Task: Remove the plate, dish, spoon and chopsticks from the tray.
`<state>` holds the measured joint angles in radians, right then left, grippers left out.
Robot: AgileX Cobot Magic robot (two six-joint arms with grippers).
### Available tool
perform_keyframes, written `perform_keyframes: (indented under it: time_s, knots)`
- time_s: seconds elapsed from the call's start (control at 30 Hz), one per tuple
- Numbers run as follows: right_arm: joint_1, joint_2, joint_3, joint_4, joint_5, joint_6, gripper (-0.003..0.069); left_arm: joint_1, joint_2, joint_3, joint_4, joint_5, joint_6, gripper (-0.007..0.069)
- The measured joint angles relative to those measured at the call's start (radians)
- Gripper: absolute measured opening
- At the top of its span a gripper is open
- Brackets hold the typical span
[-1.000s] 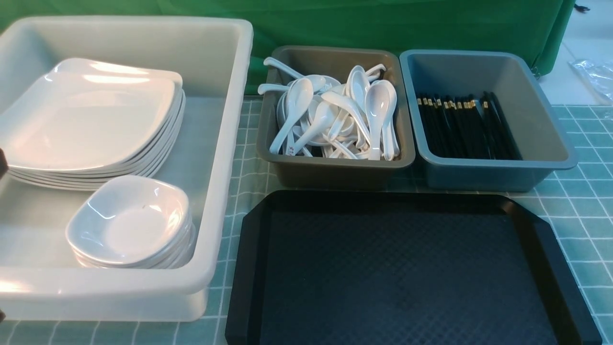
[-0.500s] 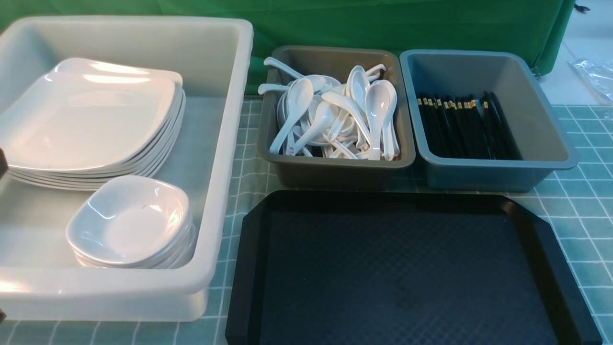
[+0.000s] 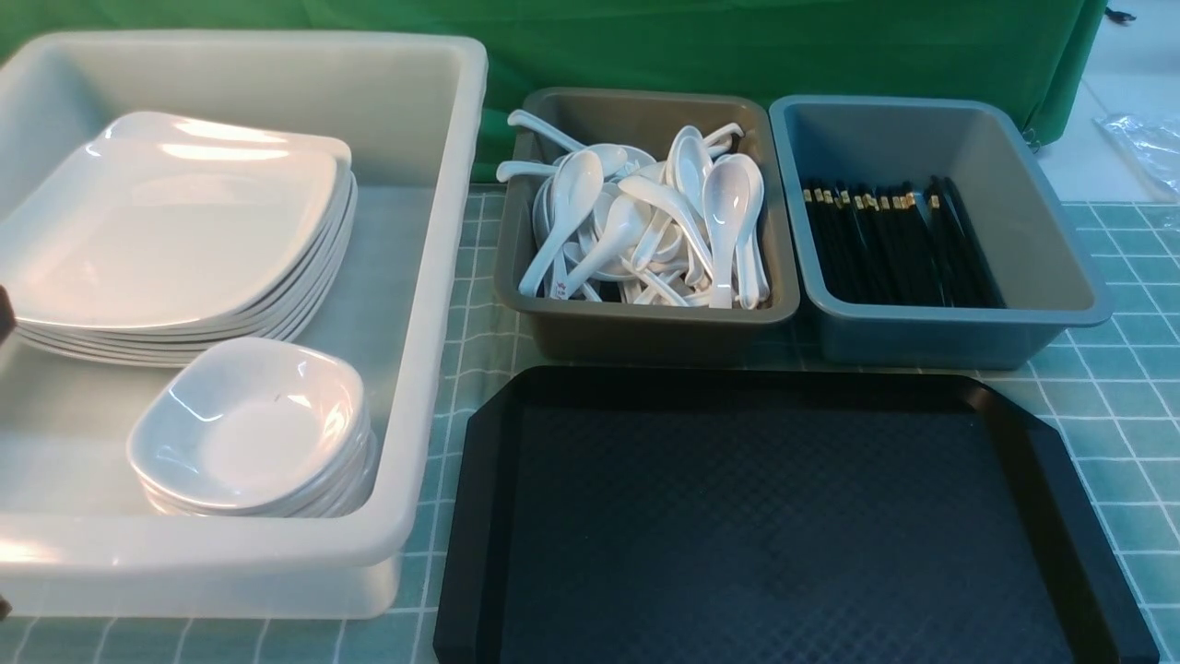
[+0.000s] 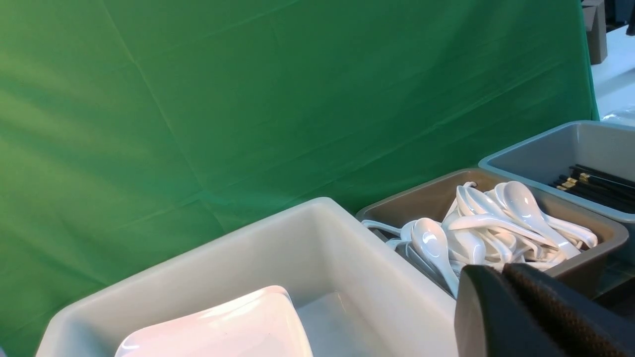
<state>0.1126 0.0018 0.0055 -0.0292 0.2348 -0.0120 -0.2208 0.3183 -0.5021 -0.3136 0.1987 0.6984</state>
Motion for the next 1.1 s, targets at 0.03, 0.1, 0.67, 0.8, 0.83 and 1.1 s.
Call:
perform_keyframes:
  time_s: [0.03, 0.1, 0.67, 0.8, 0.83, 1.1]
  knots:
    - [0.000, 0.000, 0.000, 0.000, 0.000, 0.000, 0.0051, 0.000, 0.000, 0.000, 0.000, 0.000, 0.000, 0.0013]
    - [0.000, 0.000, 0.000, 0.000, 0.000, 0.000, 0.0062, 0.000, 0.000, 0.000, 0.000, 0.000, 0.000, 0.0015]
    - [0.000, 0.000, 0.000, 0.000, 0.000, 0.000, 0.0090, 0.228, -0.253, 0.389, 0.231, -0.087, -0.643, 0.0017]
    - [0.000, 0.000, 0.000, 0.000, 0.000, 0.000, 0.0090, 0.241, -0.310, 0.491, 0.242, -0.065, -0.698, 0.0017]
    - [0.000, 0.000, 0.000, 0.001, 0.000, 0.000, 0.0090, 0.241, -0.312, 0.501, 0.242, -0.059, -0.710, 0.0017]
    - [0.000, 0.000, 0.000, 0.001, 0.000, 0.000, 0.0104, 0.242, -0.317, 0.510, 0.245, 0.036, -0.757, 0.0017]
